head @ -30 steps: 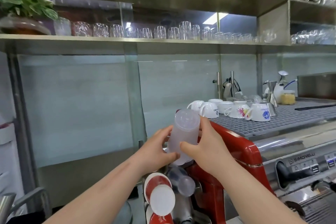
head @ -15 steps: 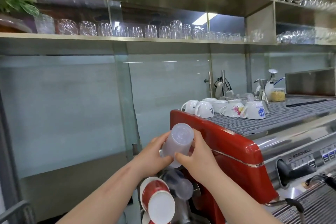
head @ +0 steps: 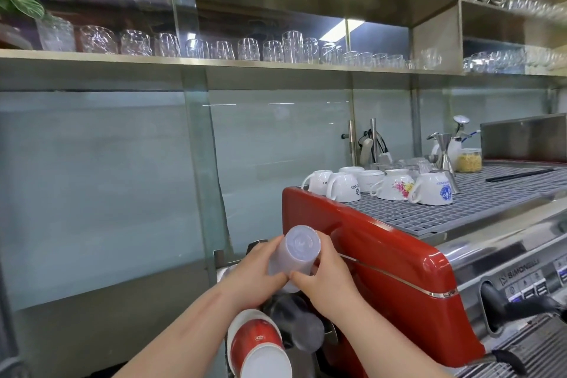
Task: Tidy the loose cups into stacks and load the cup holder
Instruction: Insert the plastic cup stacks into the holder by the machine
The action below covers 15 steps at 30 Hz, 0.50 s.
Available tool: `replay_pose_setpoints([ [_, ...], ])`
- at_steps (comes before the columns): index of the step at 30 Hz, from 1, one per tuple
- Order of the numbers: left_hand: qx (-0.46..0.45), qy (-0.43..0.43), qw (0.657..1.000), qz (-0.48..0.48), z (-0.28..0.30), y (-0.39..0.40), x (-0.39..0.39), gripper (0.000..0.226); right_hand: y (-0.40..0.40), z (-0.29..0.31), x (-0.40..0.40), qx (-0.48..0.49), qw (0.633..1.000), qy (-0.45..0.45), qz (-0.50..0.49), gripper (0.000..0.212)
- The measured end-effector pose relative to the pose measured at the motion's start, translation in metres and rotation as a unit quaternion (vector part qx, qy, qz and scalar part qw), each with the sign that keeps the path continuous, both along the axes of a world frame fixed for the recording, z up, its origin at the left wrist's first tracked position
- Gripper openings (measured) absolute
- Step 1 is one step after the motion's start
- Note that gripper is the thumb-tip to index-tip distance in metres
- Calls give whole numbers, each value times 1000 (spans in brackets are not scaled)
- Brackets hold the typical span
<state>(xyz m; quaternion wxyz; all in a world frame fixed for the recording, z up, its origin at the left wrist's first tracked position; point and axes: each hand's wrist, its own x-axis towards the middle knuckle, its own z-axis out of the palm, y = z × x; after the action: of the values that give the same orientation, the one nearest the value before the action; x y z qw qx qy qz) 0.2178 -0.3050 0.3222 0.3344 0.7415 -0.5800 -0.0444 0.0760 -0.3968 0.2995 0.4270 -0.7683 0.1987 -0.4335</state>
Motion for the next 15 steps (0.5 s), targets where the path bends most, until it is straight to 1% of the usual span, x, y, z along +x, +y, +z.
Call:
replay_pose_setpoints([
  [8, 21, -3, 1000, 14, -7, -11, 18, 63, -10, -7, 15, 13, 1000, 6, -5, 70],
  [15, 6, 1, 1000, 1, -13, -16, 30, 60, -17, -16, 24, 19, 1000, 16, -7, 71],
])
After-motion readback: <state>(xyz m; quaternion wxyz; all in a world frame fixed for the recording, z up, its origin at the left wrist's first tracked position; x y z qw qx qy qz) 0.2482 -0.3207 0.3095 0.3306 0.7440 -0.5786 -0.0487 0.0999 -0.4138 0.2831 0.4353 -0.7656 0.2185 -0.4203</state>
